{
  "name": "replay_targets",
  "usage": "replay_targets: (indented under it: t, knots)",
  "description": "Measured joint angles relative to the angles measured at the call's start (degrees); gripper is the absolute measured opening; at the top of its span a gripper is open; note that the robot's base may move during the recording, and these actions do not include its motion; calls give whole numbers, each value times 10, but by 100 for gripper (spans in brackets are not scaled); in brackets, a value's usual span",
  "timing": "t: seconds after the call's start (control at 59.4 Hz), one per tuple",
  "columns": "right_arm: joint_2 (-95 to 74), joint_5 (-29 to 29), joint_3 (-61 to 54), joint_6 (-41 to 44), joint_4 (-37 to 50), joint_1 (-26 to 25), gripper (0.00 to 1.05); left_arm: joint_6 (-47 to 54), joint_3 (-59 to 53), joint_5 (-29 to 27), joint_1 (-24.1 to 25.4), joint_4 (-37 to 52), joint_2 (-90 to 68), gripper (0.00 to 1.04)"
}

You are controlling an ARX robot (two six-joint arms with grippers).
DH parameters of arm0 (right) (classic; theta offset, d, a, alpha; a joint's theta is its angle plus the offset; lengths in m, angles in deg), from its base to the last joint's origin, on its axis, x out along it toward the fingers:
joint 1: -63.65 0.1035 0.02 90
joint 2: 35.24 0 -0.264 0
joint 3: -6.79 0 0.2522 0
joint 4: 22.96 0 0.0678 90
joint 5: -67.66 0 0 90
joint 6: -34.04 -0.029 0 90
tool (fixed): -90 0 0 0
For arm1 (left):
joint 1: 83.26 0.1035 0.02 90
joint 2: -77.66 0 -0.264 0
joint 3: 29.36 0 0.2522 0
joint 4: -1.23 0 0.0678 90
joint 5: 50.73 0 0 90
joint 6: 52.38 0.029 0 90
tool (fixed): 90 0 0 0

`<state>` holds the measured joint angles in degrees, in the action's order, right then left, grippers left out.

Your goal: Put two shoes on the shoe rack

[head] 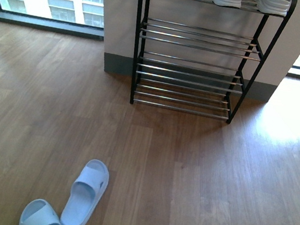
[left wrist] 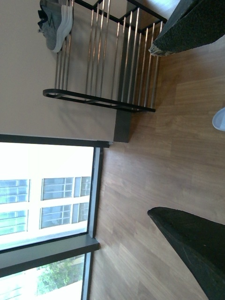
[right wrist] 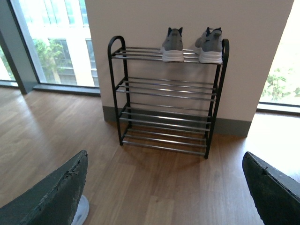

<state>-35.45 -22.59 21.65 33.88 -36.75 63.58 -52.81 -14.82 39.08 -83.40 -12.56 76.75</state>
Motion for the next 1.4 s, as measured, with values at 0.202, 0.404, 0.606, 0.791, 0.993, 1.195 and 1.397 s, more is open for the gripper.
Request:
replay_targets:
  t: [0.202,0.404,0.606,0.791,0.993,1.195,1.397]
  knots:
    - [1,1,0,0,0,0,96,0,0,1,0,0,0,95]
    - [0,1,0,0,0,0,96,0,0,1,0,0,0,95]
    - [0,1,0,0,0,0,96,0,0,1,0,0,0,95]
    - [0,2,0,0,0,0,96,0,0,2,0,0,0,95]
    - [0,4,0,0,0,0,96,0,0,2,0,0,0,95]
    - [1,3,0,0,0,0,96,0,0,2,0,0,0,95]
    - [0,-1,0,0,0,0,96,0,0,-2,0,0,0,95]
